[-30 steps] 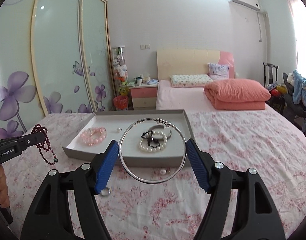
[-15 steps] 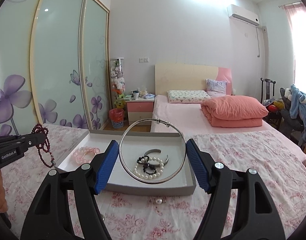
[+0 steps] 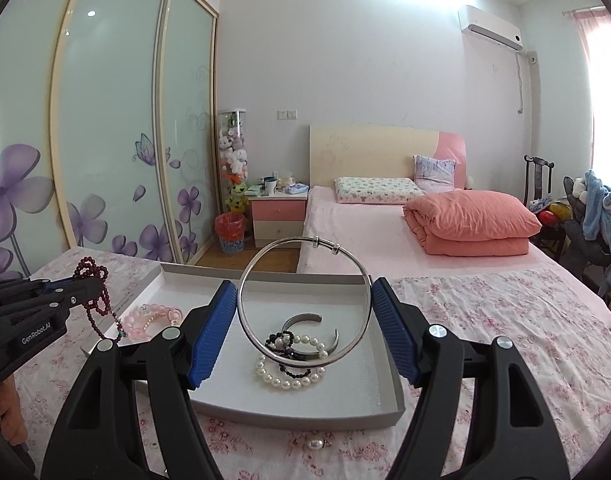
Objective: Organize jewelry
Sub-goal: 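Lift the bangle and red bead strand and carry them over the grey tray, then release the bangle and red bead strand into the grey tray, opening both tools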
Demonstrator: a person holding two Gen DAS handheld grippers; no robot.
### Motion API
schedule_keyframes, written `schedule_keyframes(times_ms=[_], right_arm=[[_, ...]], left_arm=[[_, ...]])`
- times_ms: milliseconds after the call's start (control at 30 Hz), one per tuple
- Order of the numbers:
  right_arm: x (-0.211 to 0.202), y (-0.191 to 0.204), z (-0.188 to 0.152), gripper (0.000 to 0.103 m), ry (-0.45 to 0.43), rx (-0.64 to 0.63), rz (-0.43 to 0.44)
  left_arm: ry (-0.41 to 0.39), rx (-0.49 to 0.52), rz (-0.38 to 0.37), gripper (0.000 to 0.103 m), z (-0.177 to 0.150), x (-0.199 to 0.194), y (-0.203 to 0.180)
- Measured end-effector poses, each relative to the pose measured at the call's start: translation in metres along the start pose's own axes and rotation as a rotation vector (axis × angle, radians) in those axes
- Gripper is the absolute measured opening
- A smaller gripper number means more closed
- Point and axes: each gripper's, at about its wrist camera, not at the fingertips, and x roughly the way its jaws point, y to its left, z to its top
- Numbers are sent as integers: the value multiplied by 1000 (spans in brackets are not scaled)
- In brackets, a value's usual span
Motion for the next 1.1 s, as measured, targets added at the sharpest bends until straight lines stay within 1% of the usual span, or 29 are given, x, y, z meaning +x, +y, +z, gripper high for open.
schedule_keyframes(times_ms=[367,633,733,800,900,1100], right_arm=[[44,-4,-6,70,87,26,20],[63,1,-11,70,135,20,36],[68,2,-12,70,157,22,46],[72,3,-14,71,175,26,52],[71,1,-15,71,181,35,51],[59,-13,-10,71,153,70,35]], left_arm=[[24,-2,-14,9,5,39,-1],[47,-2,-35,9,2,60,-2],[62,-6,-49,10,0,66,-2],[66,-11,-53,13,-1,70,-2],[70,-18,-58,17,-3,72,-1],[53,-31,-44,17,0,62,7]])
